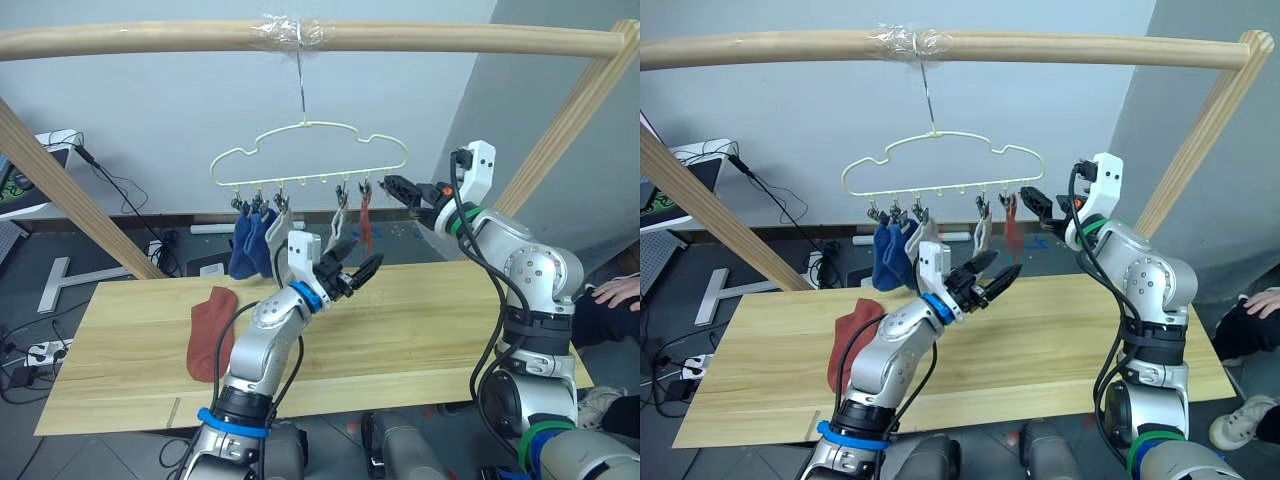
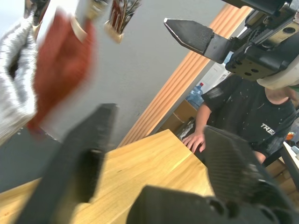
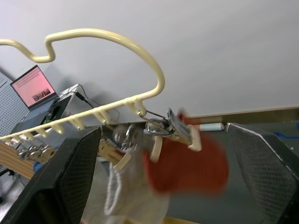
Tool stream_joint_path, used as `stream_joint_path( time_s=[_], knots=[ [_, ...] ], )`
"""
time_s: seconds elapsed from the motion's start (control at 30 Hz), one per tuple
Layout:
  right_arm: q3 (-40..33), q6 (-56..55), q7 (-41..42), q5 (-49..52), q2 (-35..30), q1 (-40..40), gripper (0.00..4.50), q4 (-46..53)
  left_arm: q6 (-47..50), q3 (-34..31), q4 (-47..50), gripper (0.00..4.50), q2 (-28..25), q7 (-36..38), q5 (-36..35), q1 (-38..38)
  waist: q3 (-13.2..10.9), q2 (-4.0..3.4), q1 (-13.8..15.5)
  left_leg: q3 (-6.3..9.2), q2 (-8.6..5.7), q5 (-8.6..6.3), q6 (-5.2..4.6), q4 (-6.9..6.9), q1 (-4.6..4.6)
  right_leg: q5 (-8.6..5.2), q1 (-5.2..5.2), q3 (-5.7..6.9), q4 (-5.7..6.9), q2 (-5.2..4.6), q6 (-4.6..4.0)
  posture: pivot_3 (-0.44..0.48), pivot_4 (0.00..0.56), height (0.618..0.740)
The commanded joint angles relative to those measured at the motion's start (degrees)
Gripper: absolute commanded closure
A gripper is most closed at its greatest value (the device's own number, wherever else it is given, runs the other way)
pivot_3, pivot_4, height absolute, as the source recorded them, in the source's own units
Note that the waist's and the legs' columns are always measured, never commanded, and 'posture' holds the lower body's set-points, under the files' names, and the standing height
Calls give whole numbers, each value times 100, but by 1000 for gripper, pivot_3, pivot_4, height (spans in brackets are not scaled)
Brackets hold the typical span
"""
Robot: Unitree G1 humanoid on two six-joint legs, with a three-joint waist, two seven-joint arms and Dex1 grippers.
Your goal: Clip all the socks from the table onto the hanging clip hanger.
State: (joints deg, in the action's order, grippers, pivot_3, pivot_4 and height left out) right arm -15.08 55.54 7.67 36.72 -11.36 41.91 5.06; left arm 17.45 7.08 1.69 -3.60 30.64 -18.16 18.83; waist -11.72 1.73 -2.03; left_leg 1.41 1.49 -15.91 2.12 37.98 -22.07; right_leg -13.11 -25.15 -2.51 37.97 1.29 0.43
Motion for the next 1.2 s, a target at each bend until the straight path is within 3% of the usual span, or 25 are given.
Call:
stream_joint_path(
  time_s=[0.03, 0.23, 0.33, 0.47, 0.8, 0.9, 0.97, 1.2],
  knots=[
    [425, -451, 393, -315, -343, -229, 0, 472, -36, -124, 180, 44, -156, 51, -42, 51, 0, 0, 1, 2, 0, 0, 0, 0, 0, 0, 0, 0, -1, 0, 0, -32, 169, 740],
    [1273, -1290, 787, -1016, -599, -1052, 0, 876, 57, -418, 683, 44, -830, 242, -156, -187, 0, 0, -12, 0, 5, 0, 0, -2, 1, -1, -2, -3, -1, 0, 1, -16, 172, 740],
    [1396, -1446, 808, -1089, -471, -1331, 567, 996, 95, -602, 729, 0, -1101, 292, -198, -216, 0, 0, -8, 3, 10, 0, 1, 0, 2, -1, -2, -3, 2, 0, 1, -5, 174, 740],
    [1520, -1647, 720, -1337, -402, -1442, 1940, 969, 122, -827, 727, 0, -1320, 343, -298, -136, 0, 0, 4, 1, 8, 1, 2, 4, 3, -1, -1, 0, 3, 1, 1, 12, 174, 740],
    [1660, -2446, 237, -2133, 101, -1420, 1940, 682, 157, -1071, 993, 0, -1620, 334, -463, -90, 0, 0, 32, 3, 10, 1, 2, 1, 1, 0, -2, -1, 0, -2, 0, 30, 164, 740],
    [1693, -2593, 182, -2262, 226, -1309, 2482, 517, 161, -996, 1041, 0, -1589, 338, -461, -120, 0, 0, 32, 2, 9, 1, 2, 2, 2, 0, -1, 0, 1, -3, 0, 40, 158, 740],
    [1699, -2647, 167, -2361, 243, -1253, 3129, 399, 129, -963, 1065, 0, -1564, 329, -447, -155, 0, 1, 33, 2, 9, 1, 2, 3, 2, 0, -1, 0, 2, -3, -1, 40, 158, 740],
    [1681, -2796, 161, -2547, 323, -1106, 3129, 134, 104, -985, 1095, 0, -1572, 337, -441, -169, 0, 1, 34, 4, 9, 1, 2, 2, 2, 6, -2, -1, 2, -4, -11, 43, 156, 740]
  ],
)
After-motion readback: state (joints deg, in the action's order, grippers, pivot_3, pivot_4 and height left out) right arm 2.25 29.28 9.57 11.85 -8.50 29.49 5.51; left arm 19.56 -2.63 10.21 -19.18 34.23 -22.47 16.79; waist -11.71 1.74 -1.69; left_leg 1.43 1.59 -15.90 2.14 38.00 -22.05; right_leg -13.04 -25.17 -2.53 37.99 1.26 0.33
